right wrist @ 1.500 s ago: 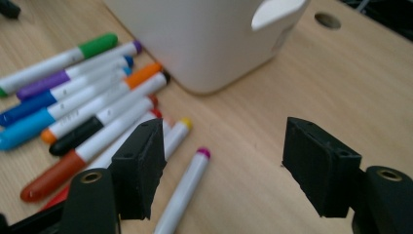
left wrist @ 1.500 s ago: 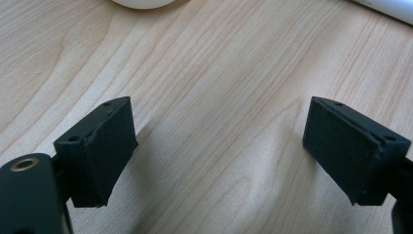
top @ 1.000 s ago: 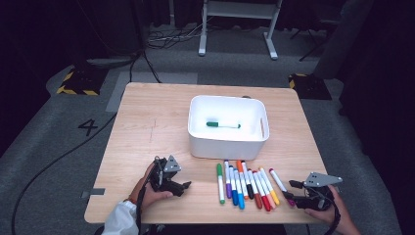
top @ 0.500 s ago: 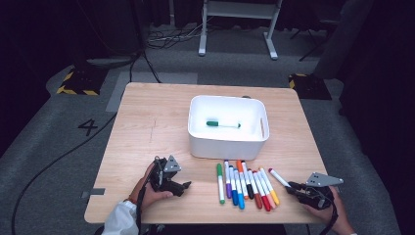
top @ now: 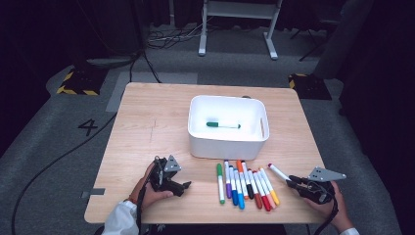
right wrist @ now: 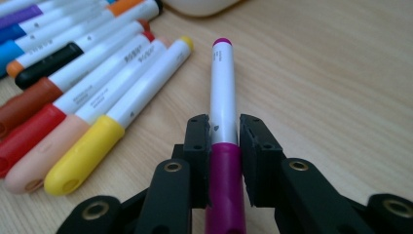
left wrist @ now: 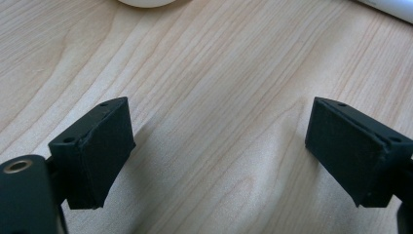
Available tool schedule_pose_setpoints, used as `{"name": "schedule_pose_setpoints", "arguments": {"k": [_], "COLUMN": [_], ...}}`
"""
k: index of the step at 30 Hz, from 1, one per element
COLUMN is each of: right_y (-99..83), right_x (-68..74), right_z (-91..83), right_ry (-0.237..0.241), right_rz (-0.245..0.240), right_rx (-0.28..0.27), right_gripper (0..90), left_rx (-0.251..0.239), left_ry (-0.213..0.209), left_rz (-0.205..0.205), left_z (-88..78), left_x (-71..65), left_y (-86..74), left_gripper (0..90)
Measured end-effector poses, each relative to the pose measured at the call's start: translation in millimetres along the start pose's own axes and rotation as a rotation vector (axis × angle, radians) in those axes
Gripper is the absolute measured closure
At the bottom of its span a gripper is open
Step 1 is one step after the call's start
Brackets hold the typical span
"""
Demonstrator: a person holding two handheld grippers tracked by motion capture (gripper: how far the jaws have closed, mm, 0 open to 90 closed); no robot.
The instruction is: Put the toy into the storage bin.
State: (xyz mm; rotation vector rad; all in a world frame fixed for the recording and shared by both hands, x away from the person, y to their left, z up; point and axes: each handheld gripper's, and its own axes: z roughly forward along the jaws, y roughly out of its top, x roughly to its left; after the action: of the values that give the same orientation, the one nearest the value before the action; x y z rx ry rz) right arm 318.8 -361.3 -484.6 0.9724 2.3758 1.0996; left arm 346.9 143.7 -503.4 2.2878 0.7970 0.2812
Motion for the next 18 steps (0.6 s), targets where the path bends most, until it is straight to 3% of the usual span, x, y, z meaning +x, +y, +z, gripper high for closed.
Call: {"name": "schedule_pose_setpoints", "arguments": {"k": [8,18], "right_y": [20.9,68.1], "right_x": [3.9,-10.0], "right_z": [-24.0,-50.0], "right_ry": [-0.013,0.007], "right_rz": [-0.049,-0.099], "right_rx": [-0.108,-0.213], "right_gripper": [74.8,74.8], "left_rx": [0.003,0.003], "left_ry": [0.004,0.004], "left_rz": [-0.006,-0.006], "left_z": [0.5,0.5], "left_x": [0.2,0.2], "left_y": [0.3,0.3], "left_gripper": [9.0,9.0]}}
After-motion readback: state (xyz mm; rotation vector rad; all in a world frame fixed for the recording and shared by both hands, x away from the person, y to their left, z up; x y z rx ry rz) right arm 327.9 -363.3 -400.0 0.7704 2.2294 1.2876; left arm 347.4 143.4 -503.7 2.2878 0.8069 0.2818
